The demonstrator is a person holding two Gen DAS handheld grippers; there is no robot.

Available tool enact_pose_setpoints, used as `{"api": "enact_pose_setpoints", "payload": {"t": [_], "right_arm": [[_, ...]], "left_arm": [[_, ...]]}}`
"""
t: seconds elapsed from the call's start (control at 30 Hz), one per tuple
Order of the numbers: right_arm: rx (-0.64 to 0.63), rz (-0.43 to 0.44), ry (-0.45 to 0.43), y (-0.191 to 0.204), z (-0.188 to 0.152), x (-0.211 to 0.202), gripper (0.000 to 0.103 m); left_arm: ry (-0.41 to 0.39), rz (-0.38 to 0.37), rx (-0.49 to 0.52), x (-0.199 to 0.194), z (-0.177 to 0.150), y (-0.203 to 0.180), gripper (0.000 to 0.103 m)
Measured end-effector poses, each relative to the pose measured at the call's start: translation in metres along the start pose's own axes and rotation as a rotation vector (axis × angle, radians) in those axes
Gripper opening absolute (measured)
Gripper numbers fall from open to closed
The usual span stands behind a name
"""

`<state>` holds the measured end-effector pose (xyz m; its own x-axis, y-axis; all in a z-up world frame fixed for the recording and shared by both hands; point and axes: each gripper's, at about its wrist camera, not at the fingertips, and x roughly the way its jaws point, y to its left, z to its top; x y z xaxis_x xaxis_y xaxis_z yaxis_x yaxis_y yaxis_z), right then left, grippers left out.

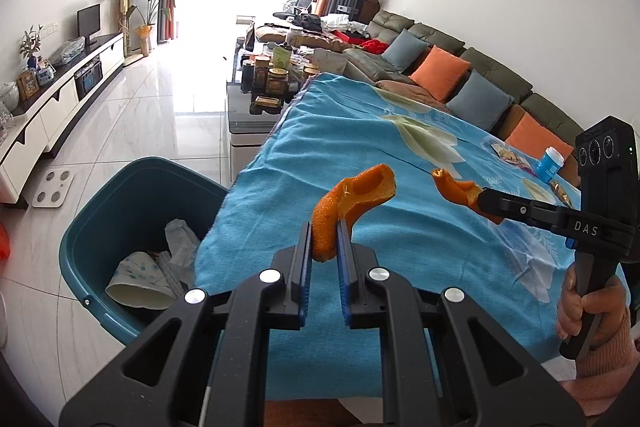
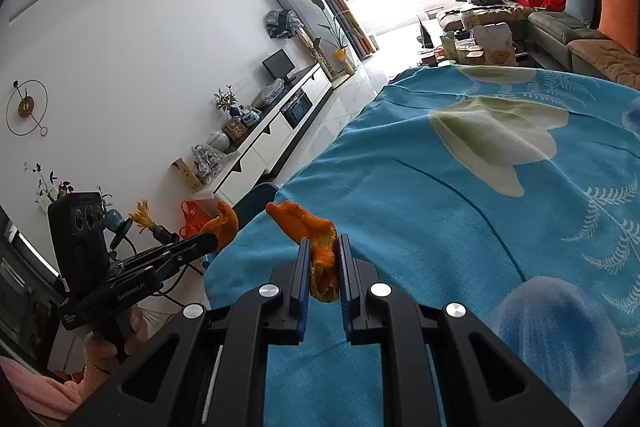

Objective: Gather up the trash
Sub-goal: 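Lift both orange peels and carry them toward the teal bin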

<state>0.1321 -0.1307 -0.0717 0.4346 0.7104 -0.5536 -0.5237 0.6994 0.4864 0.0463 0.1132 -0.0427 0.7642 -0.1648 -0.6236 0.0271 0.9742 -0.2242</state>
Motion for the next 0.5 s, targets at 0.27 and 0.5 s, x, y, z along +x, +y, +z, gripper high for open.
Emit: {"api": "enact_pose_setpoints", "payload": {"t": [0.27, 0.5], "right_arm": [[-0.017, 0.024, 0.016, 0.011, 0.002, 0.013, 0.012], [-0.033, 0.040, 0.029, 0.019, 0.005, 0.024, 0.012]], "left_arm": [[-0.013, 0.027, -0.020, -0.007, 0.000, 0.013, 0.012], [-0.021, 0.047, -0.035, -0.012, 0.000, 0.024, 0.012]]}}
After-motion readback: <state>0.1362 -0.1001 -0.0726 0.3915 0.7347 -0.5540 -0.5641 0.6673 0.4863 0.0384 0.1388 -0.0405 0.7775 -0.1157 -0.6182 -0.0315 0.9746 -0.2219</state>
